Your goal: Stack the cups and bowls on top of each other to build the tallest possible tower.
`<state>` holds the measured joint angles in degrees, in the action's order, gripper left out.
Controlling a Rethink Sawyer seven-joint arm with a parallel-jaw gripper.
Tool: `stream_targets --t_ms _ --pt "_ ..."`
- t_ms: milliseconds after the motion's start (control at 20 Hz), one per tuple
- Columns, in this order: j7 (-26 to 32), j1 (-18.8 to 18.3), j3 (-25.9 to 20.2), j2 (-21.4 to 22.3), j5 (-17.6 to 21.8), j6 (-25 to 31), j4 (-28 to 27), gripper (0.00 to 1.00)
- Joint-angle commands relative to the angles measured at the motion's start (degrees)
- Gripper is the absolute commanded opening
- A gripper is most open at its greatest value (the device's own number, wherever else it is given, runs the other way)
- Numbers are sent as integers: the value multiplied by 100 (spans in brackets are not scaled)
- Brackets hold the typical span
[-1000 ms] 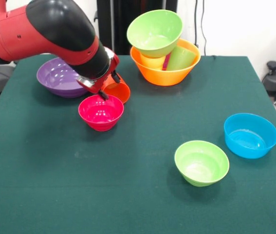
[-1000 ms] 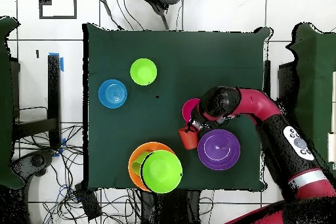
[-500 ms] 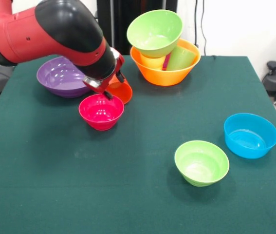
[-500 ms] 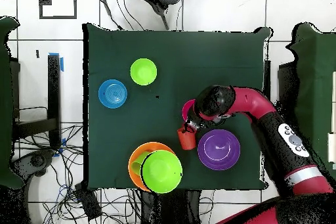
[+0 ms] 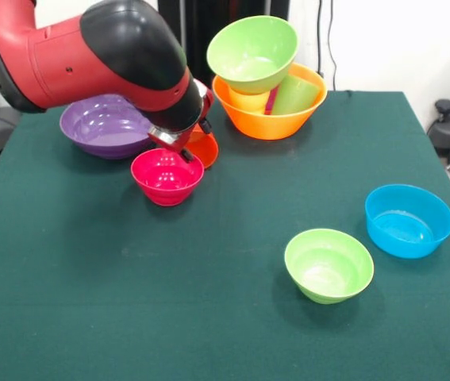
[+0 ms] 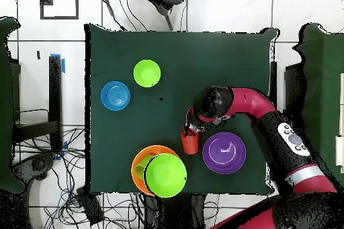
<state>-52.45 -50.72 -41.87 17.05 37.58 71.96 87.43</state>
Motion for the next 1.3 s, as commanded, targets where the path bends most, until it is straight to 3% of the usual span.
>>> stream_targets --t_ms 50,1300 --pt "883 291 526 -157 484 584 -473 100" --pt "906 411 512 253 455 1233 -365 100"
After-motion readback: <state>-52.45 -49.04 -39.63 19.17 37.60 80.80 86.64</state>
